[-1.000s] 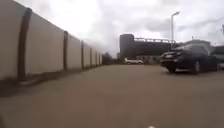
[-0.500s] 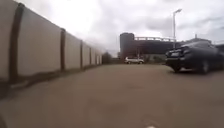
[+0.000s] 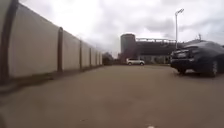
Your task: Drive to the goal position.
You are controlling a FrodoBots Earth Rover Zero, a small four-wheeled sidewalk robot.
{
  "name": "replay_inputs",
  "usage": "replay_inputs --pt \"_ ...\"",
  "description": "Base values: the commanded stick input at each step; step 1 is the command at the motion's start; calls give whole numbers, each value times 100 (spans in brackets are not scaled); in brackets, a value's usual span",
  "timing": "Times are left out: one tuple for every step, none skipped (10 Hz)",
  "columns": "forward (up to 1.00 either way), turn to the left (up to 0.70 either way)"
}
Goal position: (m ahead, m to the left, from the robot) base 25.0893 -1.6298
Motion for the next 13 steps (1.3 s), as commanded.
replay_inputs --pt "85 1" --pt "85 1" --pt "85 1" --pt "85 1" --pt "85 1" --pt "85 1" --pt "85 1" --pt "85 1" --pt "85 1" --pt "85 1" --pt "85 1" --pt "85 1" --pt "85 1"
